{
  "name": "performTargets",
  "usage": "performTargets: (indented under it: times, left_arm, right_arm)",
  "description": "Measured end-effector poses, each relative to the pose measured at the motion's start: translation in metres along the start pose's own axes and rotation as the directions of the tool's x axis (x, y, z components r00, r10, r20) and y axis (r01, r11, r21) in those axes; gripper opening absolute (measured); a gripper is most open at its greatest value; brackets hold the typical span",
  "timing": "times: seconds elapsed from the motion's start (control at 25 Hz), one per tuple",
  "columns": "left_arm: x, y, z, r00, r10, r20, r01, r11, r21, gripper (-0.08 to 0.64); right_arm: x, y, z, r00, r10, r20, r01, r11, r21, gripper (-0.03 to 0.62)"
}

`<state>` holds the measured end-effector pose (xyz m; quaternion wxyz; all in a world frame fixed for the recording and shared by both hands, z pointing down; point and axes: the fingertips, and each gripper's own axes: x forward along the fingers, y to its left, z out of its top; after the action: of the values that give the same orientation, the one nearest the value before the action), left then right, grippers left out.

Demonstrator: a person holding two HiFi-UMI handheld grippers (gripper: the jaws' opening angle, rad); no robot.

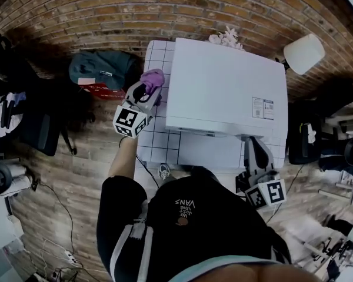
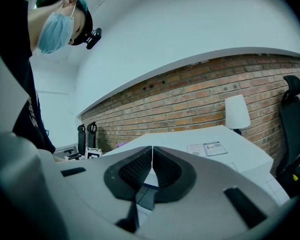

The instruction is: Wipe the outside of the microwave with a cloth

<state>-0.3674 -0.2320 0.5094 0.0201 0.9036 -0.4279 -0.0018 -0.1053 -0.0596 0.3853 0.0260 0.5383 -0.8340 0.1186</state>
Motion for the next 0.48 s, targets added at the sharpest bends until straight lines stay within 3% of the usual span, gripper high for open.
performTargets:
  times: [0.48]
  left_arm:
    - [-0.095, -0.09, -0.057, 0.997, -0.058, -0.042, 0.055, 0.995, -0.079, 0.14]
  right_arm:
    - [-0.011, 0.056, -0.017, 1.0, 0.021, -0.003, -0.021, 1.0, -0.001, 0.003]
